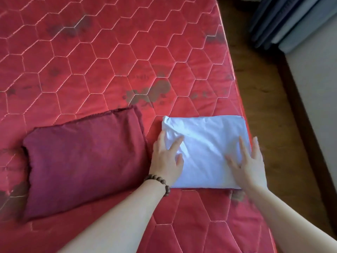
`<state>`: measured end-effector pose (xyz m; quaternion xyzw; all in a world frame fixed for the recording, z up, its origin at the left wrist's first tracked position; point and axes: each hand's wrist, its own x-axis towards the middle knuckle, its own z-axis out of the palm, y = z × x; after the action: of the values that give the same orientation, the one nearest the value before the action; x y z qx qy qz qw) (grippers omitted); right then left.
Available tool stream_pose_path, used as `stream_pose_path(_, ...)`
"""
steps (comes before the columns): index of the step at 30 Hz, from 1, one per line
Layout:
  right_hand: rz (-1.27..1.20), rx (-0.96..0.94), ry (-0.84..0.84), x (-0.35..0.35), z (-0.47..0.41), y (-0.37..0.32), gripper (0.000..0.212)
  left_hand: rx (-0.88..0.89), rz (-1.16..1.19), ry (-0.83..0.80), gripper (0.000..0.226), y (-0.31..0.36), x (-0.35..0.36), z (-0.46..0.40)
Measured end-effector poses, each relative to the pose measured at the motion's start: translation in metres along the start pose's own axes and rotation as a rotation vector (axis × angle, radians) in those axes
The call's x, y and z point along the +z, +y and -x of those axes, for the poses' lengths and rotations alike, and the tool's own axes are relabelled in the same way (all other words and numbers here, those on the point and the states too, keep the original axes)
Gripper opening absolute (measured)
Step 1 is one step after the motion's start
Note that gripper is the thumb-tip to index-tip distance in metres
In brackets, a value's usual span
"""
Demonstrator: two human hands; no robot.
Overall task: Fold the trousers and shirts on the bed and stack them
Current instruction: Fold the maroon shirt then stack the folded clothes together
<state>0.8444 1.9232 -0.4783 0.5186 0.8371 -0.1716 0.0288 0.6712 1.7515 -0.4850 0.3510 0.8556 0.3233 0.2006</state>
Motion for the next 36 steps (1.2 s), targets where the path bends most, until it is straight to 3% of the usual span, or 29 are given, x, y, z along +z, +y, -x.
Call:
stream_pose_path(6, -0.059, 0.027, 0.073, 0.011, 0.003, 0.001, 0.064, -0.139, 0.136, 0.129, 0.050, 0.005, 0.018, 0.003)
stream_pose_path(10, -0.221, 0.133, -0.051, 0.004, 0.001, -0.005, 0.069, -0.194, 0.163, 0.054, 0.041, 0.005, 0.014, -0.006)
stream_pose_path(12, -0.276, 0.125, -0.057, -0.004, -0.001, -0.007, 0.054, -0.157, 0.147, 0.008, 0.039, 0.007, 0.005, -0.008)
stream_pose_path(15, -0.327, 0.021, 0.117, -0.017, 0.005, -0.021, 0.029, -0.073, 0.134, -0.006, 0.040, 0.012, -0.018, -0.005)
stream_pose_path(19, -0.374, -0.110, 0.230, -0.030, 0.020, -0.077, 0.026, -0.045, 0.130, 0.137, 0.047, 0.002, -0.075, 0.011)
stream_pose_path(26, -0.472, -0.352, 0.092, -0.001, 0.050, -0.224, 0.033, -0.154, -0.081, 0.414, 0.062, -0.086, -0.184, 0.056)
stream_pose_path(30, -0.462, -0.379, 0.032, 0.036, 0.070, -0.266, 0.030, -0.219, -0.164, 0.398, 0.062, -0.133, -0.204, 0.075)
stream_pose_path(36, -0.376, -0.335, -0.161, 0.078, 0.087, -0.266, 0.034, -0.396, -0.152, 0.247, 0.059, -0.193, -0.191, 0.092)
